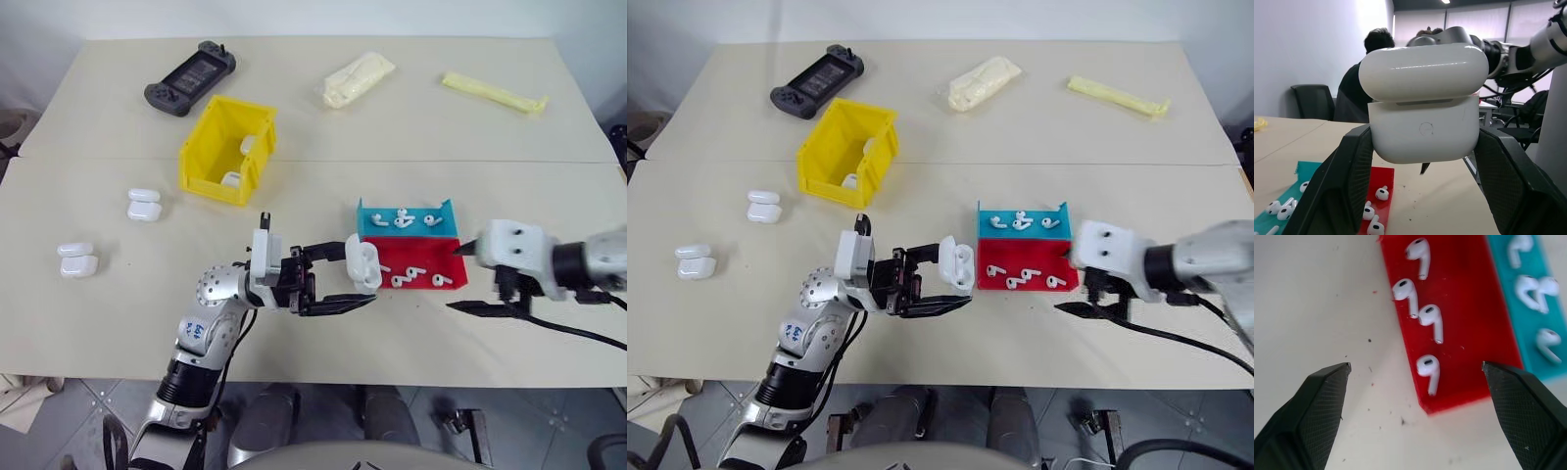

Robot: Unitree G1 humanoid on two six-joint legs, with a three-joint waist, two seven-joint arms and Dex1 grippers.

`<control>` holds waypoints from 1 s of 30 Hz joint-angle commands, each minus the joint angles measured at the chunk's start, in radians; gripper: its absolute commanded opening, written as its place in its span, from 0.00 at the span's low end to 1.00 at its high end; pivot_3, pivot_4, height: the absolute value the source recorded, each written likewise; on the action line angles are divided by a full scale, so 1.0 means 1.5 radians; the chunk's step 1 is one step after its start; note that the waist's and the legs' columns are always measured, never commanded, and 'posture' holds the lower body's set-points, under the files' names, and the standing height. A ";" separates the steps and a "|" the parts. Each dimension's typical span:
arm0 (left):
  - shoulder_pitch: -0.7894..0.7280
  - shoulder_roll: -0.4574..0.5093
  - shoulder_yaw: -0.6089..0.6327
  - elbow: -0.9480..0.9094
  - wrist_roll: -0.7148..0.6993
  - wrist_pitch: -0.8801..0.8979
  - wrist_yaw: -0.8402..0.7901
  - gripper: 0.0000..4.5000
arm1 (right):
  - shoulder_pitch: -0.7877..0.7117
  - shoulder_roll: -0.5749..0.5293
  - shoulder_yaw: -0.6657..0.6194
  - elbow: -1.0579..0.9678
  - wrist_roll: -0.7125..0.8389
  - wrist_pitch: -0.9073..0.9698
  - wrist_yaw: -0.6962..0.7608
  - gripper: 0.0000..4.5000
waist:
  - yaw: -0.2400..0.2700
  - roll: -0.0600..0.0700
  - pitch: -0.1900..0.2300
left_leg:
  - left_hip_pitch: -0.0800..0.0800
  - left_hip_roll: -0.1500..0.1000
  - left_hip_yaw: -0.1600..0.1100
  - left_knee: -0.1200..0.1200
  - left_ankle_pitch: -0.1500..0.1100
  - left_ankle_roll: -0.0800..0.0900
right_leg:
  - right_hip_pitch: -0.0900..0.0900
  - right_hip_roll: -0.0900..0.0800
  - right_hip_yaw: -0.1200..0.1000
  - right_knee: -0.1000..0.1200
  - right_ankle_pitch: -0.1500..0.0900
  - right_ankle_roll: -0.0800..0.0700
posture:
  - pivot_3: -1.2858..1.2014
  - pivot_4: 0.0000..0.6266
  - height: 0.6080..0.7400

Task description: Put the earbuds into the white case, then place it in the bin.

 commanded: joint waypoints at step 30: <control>0.009 0.024 0.002 -0.054 -0.006 0.012 0.031 0.61 | -0.124 0.125 0.136 0.057 -0.173 0.093 0.041 0.50 | -0.003 0.000 0.000 | 0.000 0.000 0.000 0.000 0.000 0.000 | 0.000 0.001 0.000 0.000 0.000 0.000 | 0.52 0.24 1.00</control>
